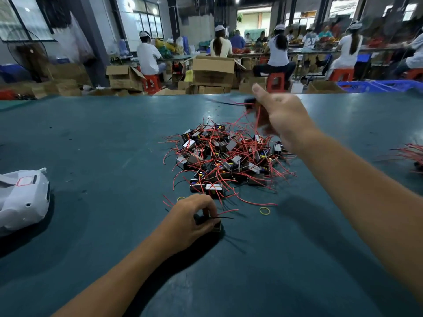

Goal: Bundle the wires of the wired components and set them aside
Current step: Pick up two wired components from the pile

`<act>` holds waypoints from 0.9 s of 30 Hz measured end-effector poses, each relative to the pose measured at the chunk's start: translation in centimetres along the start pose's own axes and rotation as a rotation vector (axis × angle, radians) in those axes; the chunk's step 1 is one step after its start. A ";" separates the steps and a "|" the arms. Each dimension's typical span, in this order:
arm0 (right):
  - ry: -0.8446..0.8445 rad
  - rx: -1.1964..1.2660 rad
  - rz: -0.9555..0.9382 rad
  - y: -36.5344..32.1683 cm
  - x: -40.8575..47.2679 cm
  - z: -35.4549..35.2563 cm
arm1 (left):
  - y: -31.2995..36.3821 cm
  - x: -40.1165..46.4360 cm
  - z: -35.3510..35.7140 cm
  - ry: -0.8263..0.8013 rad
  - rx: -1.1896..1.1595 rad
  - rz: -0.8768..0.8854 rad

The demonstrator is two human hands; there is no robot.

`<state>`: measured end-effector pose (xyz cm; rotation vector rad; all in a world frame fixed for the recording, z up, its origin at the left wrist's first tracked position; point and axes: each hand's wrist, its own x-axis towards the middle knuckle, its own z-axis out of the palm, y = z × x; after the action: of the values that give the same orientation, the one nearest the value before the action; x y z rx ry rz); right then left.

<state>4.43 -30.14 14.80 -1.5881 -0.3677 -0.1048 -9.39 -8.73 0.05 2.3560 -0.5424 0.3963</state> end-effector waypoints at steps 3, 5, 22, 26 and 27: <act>-0.004 -0.022 0.161 2.9 -4.5 -0.8 | 0.1 0.2 -0.1 -0.006 -0.020 0.018; -0.024 -0.035 0.253 4.7 -7.9 -1.2 | 0.1 0.2 -0.2 -0.045 -0.028 0.059; 0.090 -0.882 0.067 9.9 -16.8 -3.4 | 0.8 -0.1 -0.8 -0.148 -0.040 0.038; 0.048 -0.976 0.051 10.0 -16.9 -3.7 | 0.7 -0.2 -0.8 -0.162 -0.008 0.053; 0.039 -0.986 0.054 10.0 -17.0 -3.8 | 0.7 -0.2 -0.7 -0.161 0.001 0.057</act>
<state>-7.99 -36.83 0.55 -2.5610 -0.2455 -0.3073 -9.96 -8.65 0.90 2.3907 -0.6863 0.2338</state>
